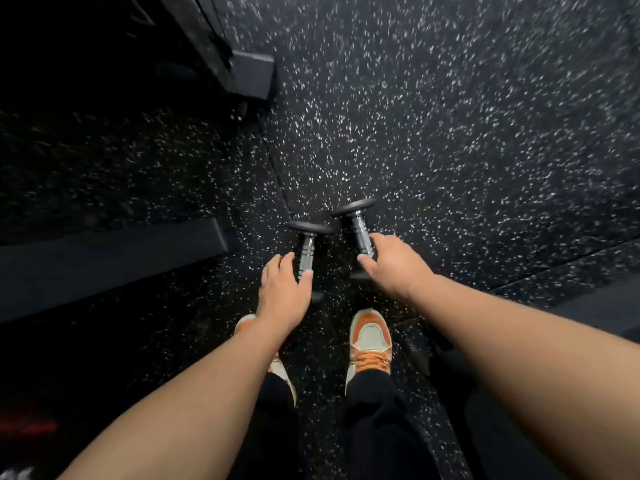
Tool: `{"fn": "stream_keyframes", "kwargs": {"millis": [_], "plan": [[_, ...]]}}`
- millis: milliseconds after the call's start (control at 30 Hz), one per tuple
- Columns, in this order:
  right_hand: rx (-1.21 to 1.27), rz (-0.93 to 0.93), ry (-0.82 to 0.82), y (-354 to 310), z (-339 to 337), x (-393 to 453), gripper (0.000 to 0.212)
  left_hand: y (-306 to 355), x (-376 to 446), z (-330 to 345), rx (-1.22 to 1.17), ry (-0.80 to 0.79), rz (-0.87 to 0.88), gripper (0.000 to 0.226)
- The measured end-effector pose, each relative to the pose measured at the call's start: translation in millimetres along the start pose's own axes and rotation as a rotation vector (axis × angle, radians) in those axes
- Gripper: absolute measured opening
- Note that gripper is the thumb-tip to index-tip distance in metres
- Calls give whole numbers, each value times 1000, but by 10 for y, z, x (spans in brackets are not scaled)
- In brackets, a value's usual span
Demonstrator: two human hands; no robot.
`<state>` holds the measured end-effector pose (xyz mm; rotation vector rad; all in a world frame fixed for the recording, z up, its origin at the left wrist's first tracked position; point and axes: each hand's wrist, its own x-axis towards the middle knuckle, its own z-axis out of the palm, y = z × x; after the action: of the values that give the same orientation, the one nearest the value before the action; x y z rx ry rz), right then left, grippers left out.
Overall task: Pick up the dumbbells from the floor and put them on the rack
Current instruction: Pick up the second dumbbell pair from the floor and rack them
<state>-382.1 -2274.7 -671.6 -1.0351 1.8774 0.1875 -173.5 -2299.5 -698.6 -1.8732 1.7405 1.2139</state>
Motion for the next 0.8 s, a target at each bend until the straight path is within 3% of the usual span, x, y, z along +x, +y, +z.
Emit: {"fn": "stream_keyframes", "kwargs": {"millis": [167,400,567,800], "plan": [[-50,69,-52,283,553,785,42,-262,733,628,-34,-66,13,70],[165,165,22,456,910,1386,75,-290,1316,1033,-209,-51,-64,64],[386,171,117,401,1000,1608,50,-284,1407,1148,-316,-21,-138,46],[460,126,199,413,1104,1650,42,-241,1409,1219,-312,-18,-158,47]]}}
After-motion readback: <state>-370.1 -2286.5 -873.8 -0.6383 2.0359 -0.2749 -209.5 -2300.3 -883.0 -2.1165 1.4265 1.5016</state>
